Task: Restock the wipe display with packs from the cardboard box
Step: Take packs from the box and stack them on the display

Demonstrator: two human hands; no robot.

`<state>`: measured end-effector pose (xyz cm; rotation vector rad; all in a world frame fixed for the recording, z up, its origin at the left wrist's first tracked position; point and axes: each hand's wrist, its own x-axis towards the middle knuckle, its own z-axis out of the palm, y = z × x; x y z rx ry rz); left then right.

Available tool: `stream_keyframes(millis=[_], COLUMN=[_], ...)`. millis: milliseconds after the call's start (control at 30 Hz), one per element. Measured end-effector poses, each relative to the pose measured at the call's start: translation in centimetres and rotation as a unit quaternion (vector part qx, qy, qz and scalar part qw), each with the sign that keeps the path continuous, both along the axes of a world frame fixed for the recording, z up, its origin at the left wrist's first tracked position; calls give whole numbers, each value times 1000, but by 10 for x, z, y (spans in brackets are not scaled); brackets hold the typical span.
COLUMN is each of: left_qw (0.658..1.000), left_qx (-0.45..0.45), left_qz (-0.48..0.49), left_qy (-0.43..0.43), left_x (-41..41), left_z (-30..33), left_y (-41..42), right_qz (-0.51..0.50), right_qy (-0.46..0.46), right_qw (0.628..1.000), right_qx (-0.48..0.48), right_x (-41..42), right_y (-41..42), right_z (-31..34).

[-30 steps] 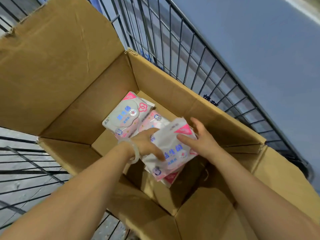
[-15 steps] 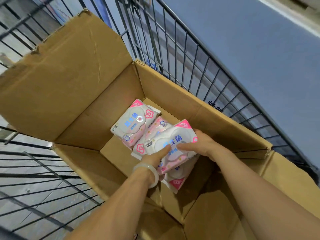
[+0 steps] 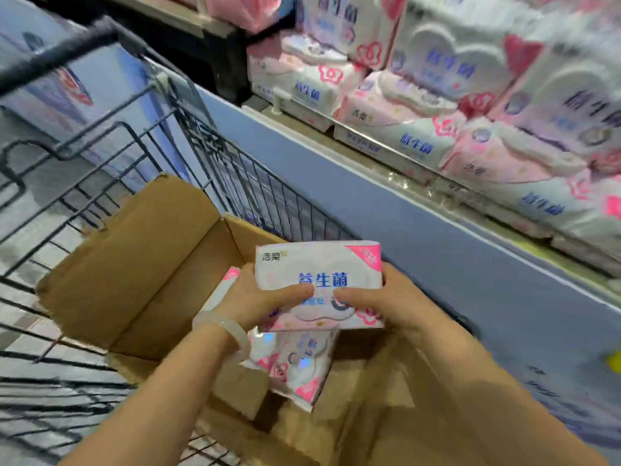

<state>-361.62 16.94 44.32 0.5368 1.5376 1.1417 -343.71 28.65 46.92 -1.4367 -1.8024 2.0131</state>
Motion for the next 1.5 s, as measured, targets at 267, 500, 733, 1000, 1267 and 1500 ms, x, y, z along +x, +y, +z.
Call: stream_keyframes(millis=[267,500,733,1000,1267,1500], left_qw=[966,924,898,858,782,592], left_qx=[146,257,311,391,428,206], left_qz=[-159,-232,-260,-267,-194,-145], left_qy=[139,159,169,198,409,766], left_x=[85,211,330,464,515,488], left_z=[169,272,303,332,393,386], left_y=[70,125,187,269,337,360], right_qz=[-100,-202,-251,-275,-329,-264], right_qy=[57,53,54,72,127,51], right_qw=[979,938,921,889,834,851], right_qx=[166,277,294,359,425,451], right_x=[115,241,361,494,539,499], right_y=[7,26,67,134,212,264], right_z=[161,250,283,320,355,327])
